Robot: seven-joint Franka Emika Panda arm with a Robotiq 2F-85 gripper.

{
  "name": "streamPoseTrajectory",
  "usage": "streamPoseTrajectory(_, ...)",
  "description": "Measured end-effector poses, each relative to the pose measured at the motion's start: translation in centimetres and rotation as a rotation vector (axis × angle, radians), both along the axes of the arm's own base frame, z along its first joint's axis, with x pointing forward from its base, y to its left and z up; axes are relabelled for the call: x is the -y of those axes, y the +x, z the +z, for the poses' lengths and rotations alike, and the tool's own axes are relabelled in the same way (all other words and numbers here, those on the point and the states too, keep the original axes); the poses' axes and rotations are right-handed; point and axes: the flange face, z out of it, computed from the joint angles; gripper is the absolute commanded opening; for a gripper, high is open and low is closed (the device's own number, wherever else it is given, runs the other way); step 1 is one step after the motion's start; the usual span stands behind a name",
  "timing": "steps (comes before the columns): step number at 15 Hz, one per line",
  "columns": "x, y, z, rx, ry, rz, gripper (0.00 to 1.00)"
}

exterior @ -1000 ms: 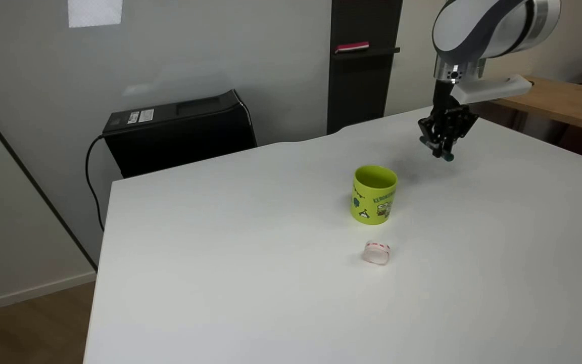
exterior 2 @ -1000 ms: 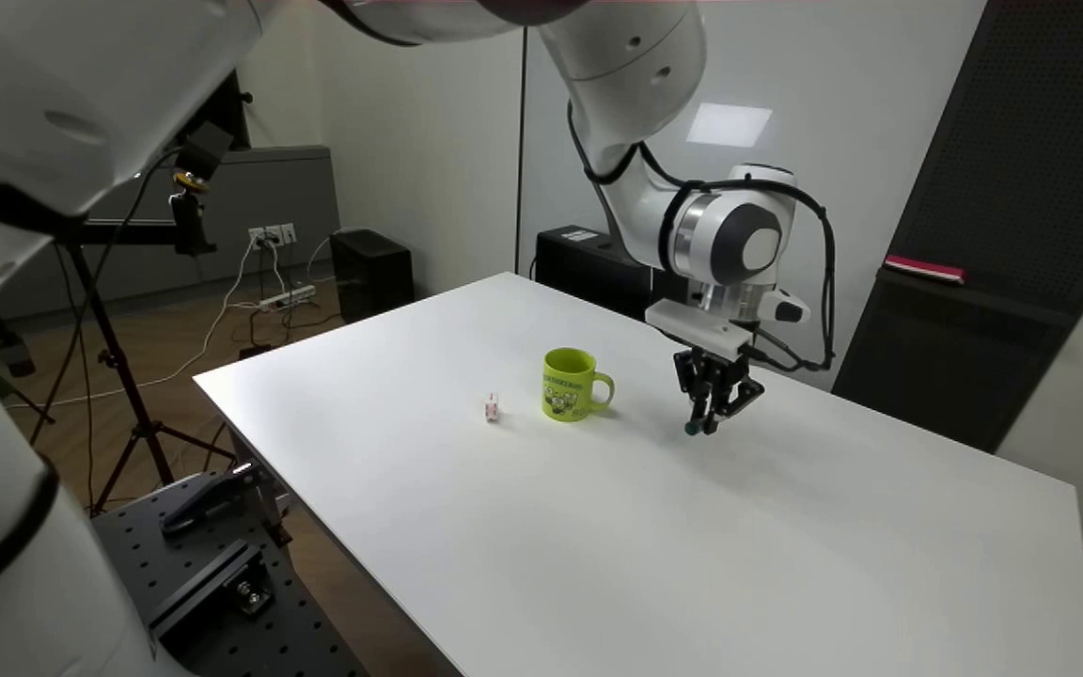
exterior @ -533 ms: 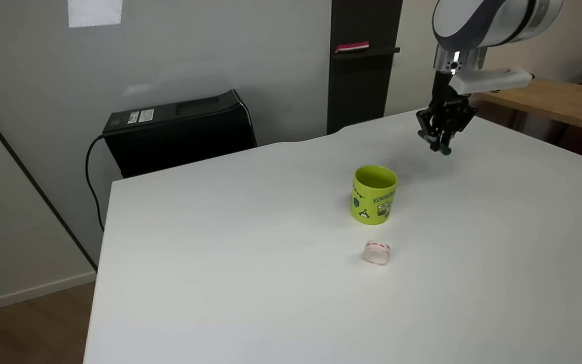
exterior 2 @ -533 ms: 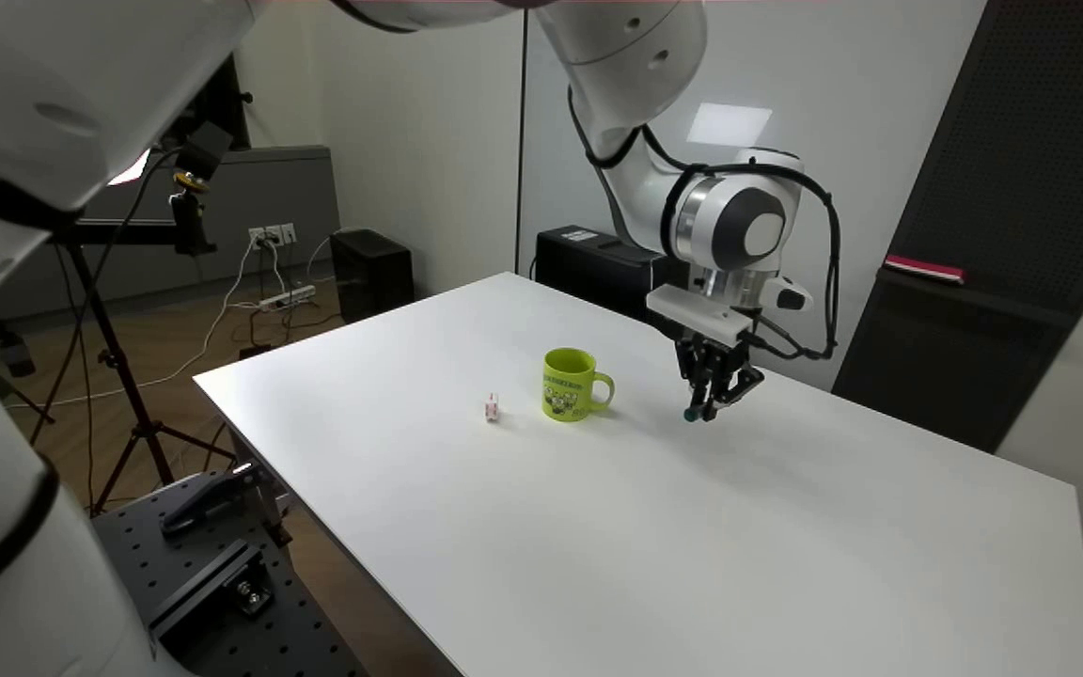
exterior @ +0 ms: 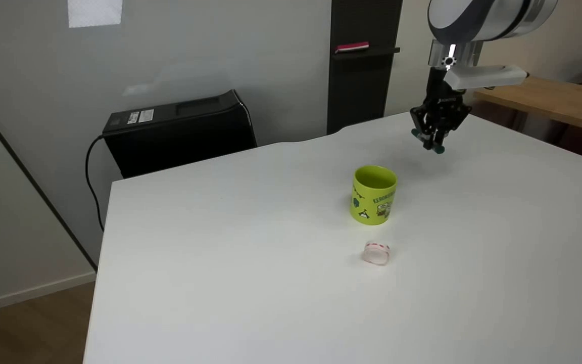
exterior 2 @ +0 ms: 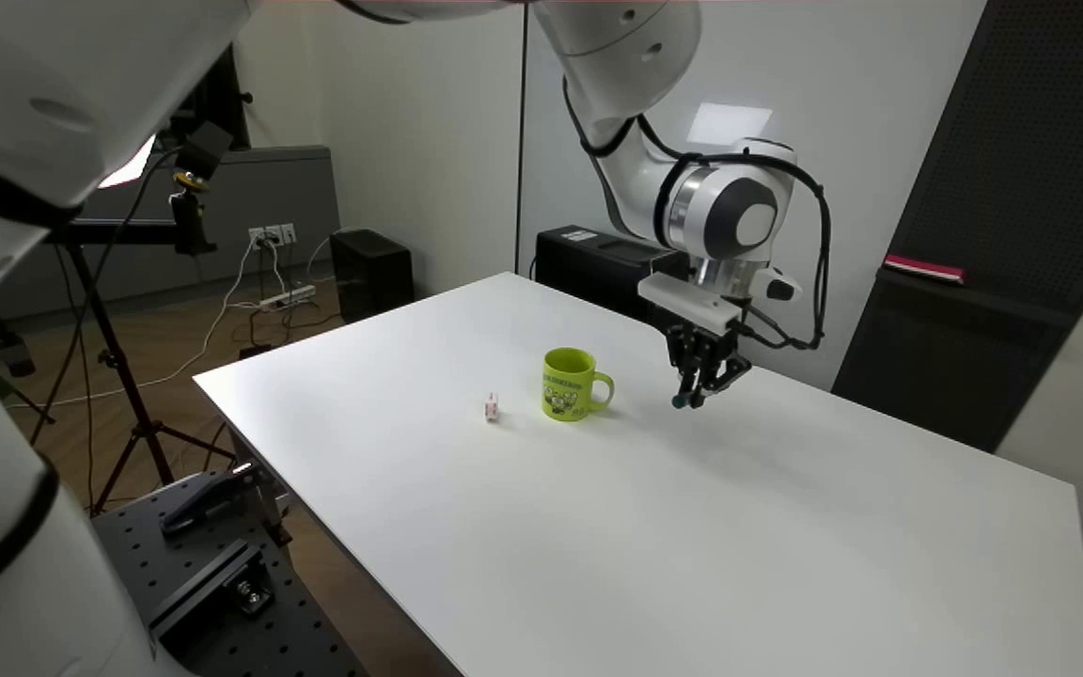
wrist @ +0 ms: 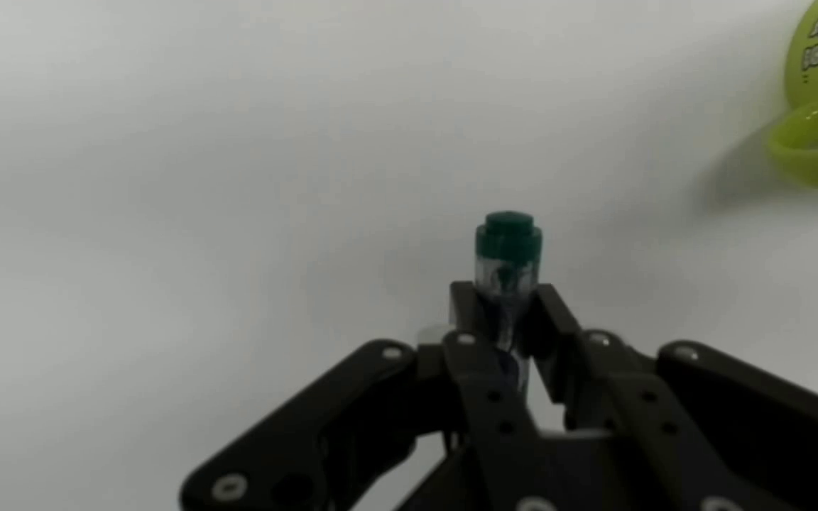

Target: Place the marker inside the yellow mug

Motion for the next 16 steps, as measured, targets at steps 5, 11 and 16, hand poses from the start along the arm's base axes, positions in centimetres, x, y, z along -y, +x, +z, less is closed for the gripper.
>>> streamPoseTrajectory(5,-5.9,0.7,3.9,0.021,0.032,0.057,0.03)
streamPoseTrajectory(11,-8.9,0.5,4.4,0.0,0.05,0.089,0.03)
streamPoseTrajectory(16,-9.6,-0.8,4.1,-0.119,0.116,0.045,0.03)
